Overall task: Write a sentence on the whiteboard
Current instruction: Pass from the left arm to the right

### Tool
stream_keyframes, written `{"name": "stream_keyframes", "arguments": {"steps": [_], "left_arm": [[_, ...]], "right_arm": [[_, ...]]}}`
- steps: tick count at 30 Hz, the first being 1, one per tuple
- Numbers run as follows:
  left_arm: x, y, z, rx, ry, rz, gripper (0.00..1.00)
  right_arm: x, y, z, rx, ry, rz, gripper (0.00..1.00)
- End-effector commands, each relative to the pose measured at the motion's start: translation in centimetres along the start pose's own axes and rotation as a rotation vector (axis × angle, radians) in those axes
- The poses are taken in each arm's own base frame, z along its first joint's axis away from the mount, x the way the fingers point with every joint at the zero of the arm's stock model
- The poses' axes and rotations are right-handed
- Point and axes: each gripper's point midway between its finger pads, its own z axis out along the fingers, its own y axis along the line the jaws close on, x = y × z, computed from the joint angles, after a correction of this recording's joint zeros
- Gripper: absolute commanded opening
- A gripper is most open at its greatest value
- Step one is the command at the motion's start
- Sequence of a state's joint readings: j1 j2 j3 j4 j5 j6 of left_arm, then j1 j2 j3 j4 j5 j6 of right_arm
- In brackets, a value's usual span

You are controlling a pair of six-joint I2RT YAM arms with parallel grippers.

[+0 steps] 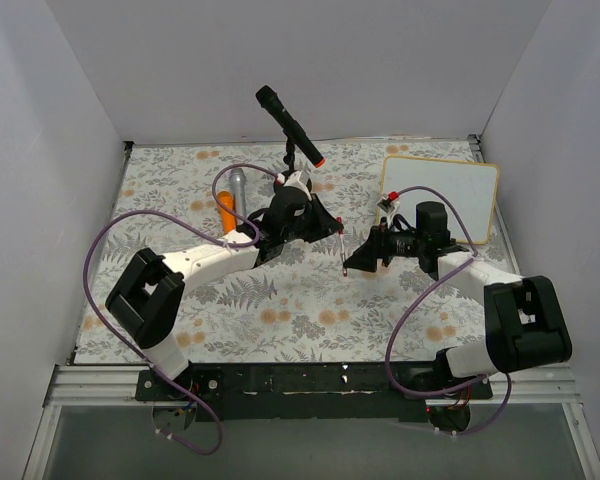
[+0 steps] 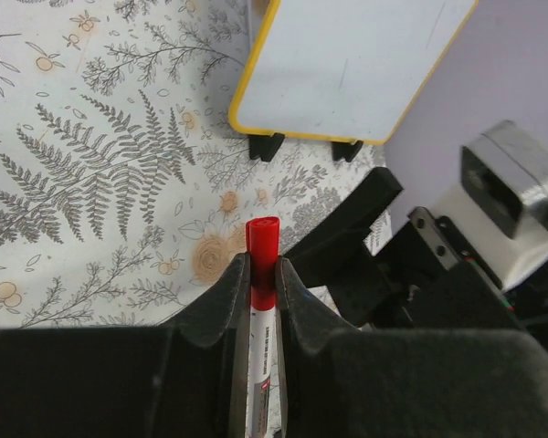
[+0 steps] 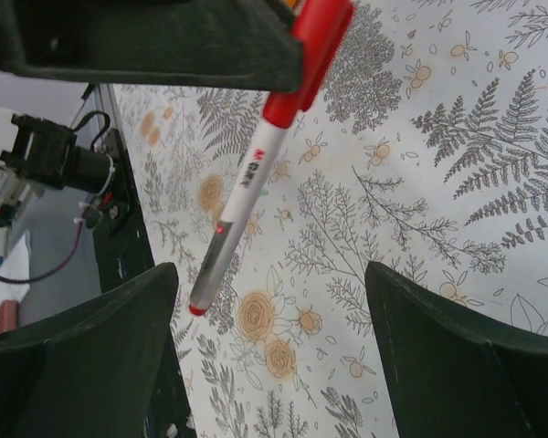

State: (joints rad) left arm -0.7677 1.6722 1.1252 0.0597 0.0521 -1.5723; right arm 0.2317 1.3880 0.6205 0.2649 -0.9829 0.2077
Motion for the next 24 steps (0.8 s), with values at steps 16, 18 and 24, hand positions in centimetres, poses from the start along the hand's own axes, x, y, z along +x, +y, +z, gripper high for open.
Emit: {"name": "stream_keyframes", "arguments": {"steps": [16, 18, 24], "left_arm": [[-3.3, -2.4, -3.1, 0.099, -0.175, -0.075, 0.0], [-3.3, -3.0, -3.6, 0.131, -0.179, -0.066, 0.07], [-3.5, -4.0, -9.3, 0.26, -0.183, 0.039, 0.91]], "right_arm": [[-4.0, 2.0, 2.8, -0.118, -0.021, 0.146, 0.02], [-4.2, 2.3, 2.7, -0.141, -0.009, 0.117, 0.01], [-2.4, 3.1, 1.1, -0.163, 0.136, -0.12, 0.01]]}}
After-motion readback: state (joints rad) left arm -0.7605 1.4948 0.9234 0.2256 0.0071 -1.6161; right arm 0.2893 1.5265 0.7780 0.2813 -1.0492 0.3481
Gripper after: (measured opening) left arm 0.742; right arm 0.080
